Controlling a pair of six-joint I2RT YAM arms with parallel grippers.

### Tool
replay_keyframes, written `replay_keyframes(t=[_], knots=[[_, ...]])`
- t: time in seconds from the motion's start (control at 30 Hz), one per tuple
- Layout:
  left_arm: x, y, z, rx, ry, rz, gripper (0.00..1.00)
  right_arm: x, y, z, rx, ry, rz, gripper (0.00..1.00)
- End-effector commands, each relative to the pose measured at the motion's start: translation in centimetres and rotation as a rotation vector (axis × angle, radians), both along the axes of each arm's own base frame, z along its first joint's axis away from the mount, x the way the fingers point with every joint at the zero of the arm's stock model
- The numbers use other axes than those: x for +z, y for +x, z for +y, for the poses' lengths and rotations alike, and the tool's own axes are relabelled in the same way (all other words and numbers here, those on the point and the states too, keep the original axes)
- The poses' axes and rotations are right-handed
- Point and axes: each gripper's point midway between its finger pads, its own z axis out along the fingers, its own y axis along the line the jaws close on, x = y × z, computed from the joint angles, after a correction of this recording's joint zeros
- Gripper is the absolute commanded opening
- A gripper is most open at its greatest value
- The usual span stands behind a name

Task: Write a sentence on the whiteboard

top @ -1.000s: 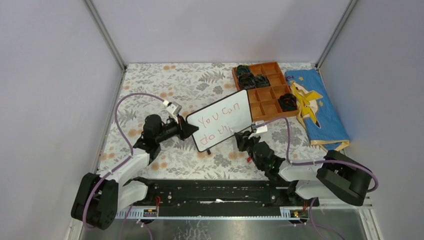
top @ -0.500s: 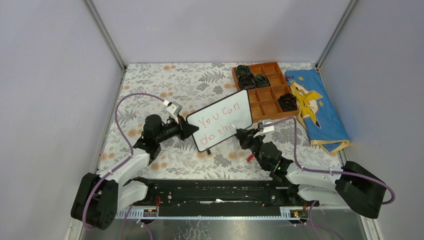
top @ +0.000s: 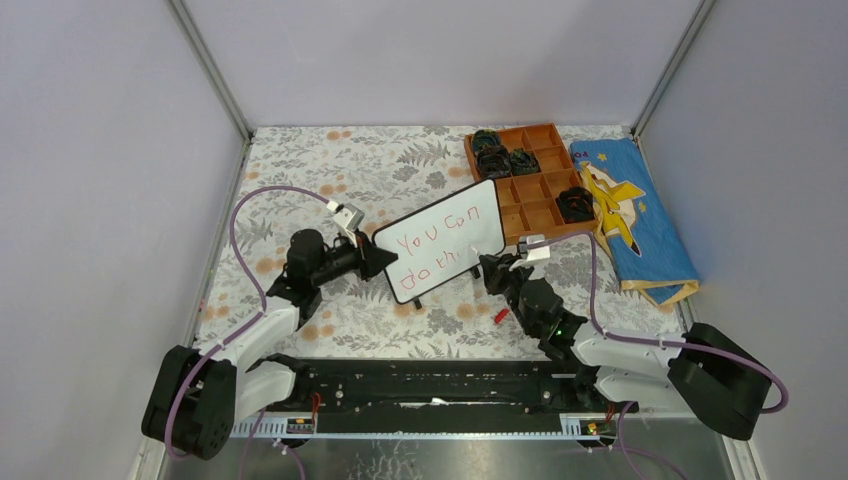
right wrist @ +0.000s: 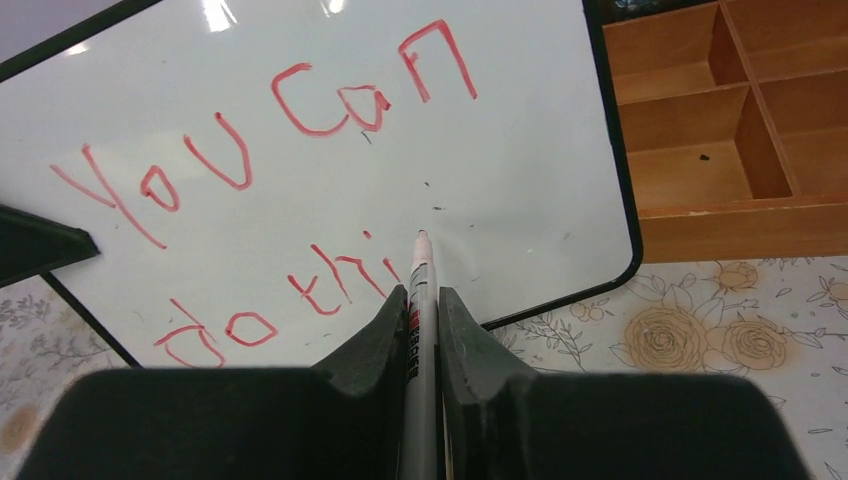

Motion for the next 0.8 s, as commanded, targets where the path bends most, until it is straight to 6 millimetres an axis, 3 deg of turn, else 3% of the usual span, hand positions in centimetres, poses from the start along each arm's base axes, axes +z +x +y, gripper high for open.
replay_keyframes(t=[0.0,0.17,0.33,0.77], knots=[[-3.3,0.5,1.8,0.075,0.129,0.039,0.13,2.0,1.5,0.0,-0.032,0.055,-0.031,0.00],[-3.3,0.4,1.8,0.074,0.129,0.038,0.13,1.1,1.8,-0.6,-0.042,0.068,-0.005,0.00],[-3.3,0.5,1.8,0.075,0.131,0.041,0.13,0.6,1.5,0.3,0.017,0.043,-0.007,0.00],[-3.5,0.5,1.8,0.074,0.130,0.048,0.13,1.9,1.4,0.5,0.029,0.074,-0.043,0.00]])
